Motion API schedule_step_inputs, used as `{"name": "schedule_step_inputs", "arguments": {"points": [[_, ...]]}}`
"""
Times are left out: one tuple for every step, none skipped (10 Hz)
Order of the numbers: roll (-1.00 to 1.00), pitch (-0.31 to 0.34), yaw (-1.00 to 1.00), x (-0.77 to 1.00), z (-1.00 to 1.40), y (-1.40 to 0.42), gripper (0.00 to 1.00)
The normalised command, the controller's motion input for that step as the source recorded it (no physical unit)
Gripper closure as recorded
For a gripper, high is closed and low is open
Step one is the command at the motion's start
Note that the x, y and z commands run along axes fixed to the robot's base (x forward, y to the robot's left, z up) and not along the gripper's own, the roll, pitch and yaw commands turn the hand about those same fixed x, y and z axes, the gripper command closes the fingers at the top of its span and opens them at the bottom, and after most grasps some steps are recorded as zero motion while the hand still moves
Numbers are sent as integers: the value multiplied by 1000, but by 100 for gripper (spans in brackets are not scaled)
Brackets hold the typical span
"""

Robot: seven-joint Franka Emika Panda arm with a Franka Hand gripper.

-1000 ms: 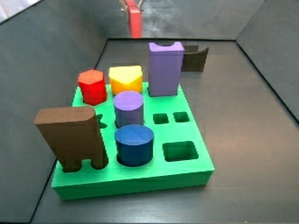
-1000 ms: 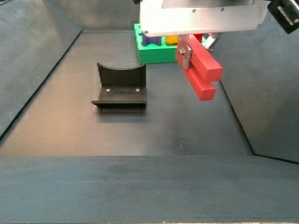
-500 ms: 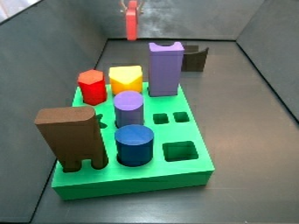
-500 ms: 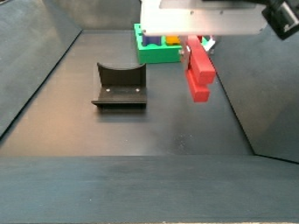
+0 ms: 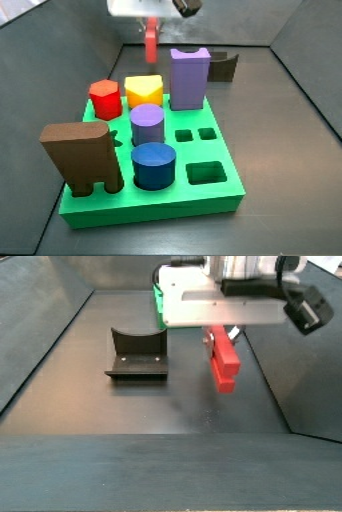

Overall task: Pick up the double-square object. Move up. Rotate the double-square object. Place the double-square object on the fixture. Regrasp the double-square object. Move to above the board. Insert the double-square object.
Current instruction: Rotate the double-square object.

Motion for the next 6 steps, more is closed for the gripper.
{"name": "schedule_step_inputs", "arguments": {"points": [[-121,-59,12,45,-1000,6,100],[-134,-59,7,51,-909,9,100],[-149,-56,0,52,-769,17,100],[-158,-58,-5,49,-671,24,100],[-166,-65,-12,43,-575,24,100],[-176,-72,-13,41,-481,25,100]]}}
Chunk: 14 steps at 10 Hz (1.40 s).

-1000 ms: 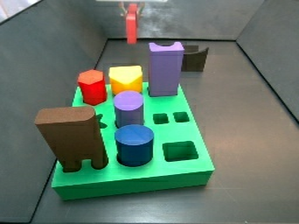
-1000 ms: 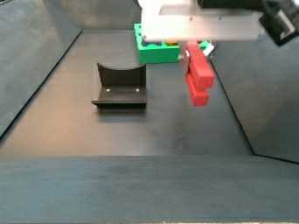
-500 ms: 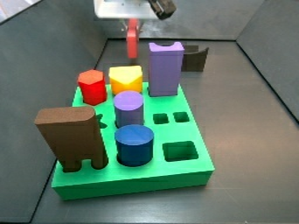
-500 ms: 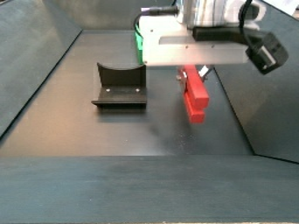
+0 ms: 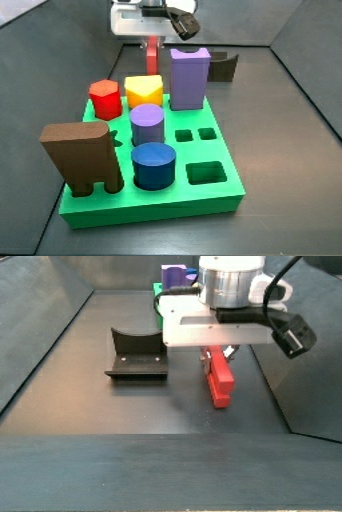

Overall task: Pick up the double-square object. Move up. Rotate the double-square object. Place the double-square object on the fixture. Regrasp the double-square object. Move to above the board. Insert the double-square object.
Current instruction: Rotate the double-square object.

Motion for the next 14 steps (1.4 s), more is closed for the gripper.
{"name": "schedule_step_inputs", "arguments": {"points": [[-191,-74,-14,36,-373,22,100],[-192,-74,-14,22,-362,20,100],[-192,-74,-14,22,-362,20,100],[-191,-73,-14,22,-362,20,100],[-191,-73,-15,21,-362,20,100],[-190,-73,-15,21,-361,20,100],[-190,-73,-15,21,-361,20,100],[0,0,0,0,0,0,0],[0,0,0,0,1000,0,0],[0,4,0,-3,1000,0,0],[16,45,-8,-26,1000,2,0],[27,57,-11,-23,1000,2,0],[51,79,-14,-21,1000,5,0],[69,87,-12,-24,1000,5,0]]}}
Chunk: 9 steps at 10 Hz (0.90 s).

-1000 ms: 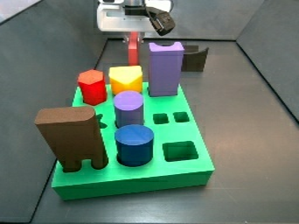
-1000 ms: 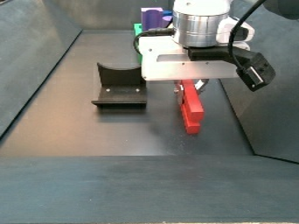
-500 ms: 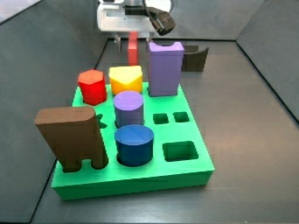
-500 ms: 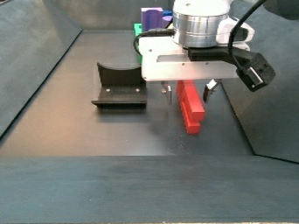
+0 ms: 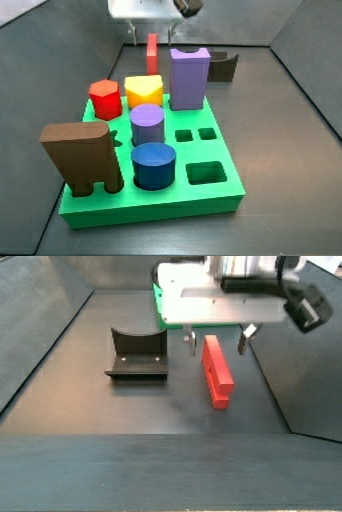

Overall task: Pick up the double-square object. Move up. Rotate the double-square object. Place the double-square object on the fixture. Regrasp the double-square object. Move to above the board. Insert the double-square object.
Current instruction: Rotate the double-square object.

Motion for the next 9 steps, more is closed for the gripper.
{"name": "schedule_step_inputs", "arguments": {"points": [[92,89,-2,-28,841,2,0],[103,90,2,-29,744,-2,0],[120,87,15,-27,559,-5,0],[121,87,17,-26,376,-4,0],[0,0,1000,0,0,0,0],[0,0,1000,12,-173,0,0],[0,-1,1000,37,-166,1,0],[0,-2,1000,41,-106,1,0],[-1,-2,1000,36,-68,2,0]]}}
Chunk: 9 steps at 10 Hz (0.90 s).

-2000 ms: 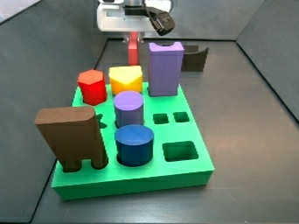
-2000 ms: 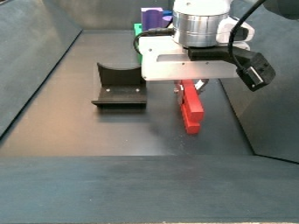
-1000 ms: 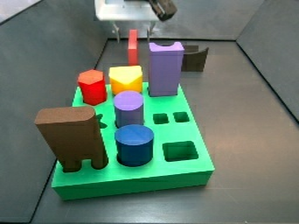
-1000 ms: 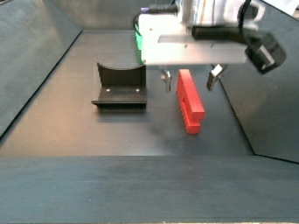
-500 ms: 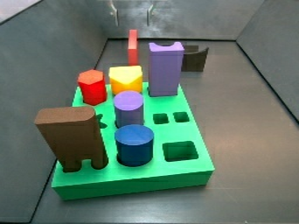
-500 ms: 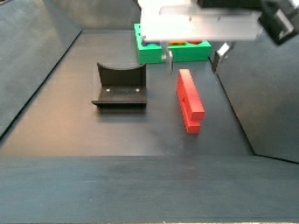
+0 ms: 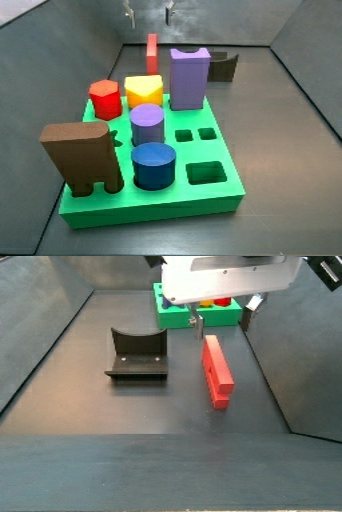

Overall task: Pick up the double-square object. Move up. Rotate the double-square object. Place the double-square object on the fixture. Regrasp the double-square object. Move to above the board. Insert the double-square object.
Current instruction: Rotate the double-square object.

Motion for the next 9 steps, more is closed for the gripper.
{"name": "schedule_step_inputs", "arguments": {"points": [[-1,-3,1000,35,-51,1,0],[-1,-3,1000,34,-45,2,0],[-1,-3,1000,35,-43,3,0],[-1,-3,1000,36,-40,3,0],[-1,-3,1000,36,-39,3,0],[-1,-4,1000,36,-38,3,0],[-1,-4,1000,37,-38,4,0],[-1,-4,1000,37,-37,3,0],[-1,-4,1000,37,-37,4,0]]}}
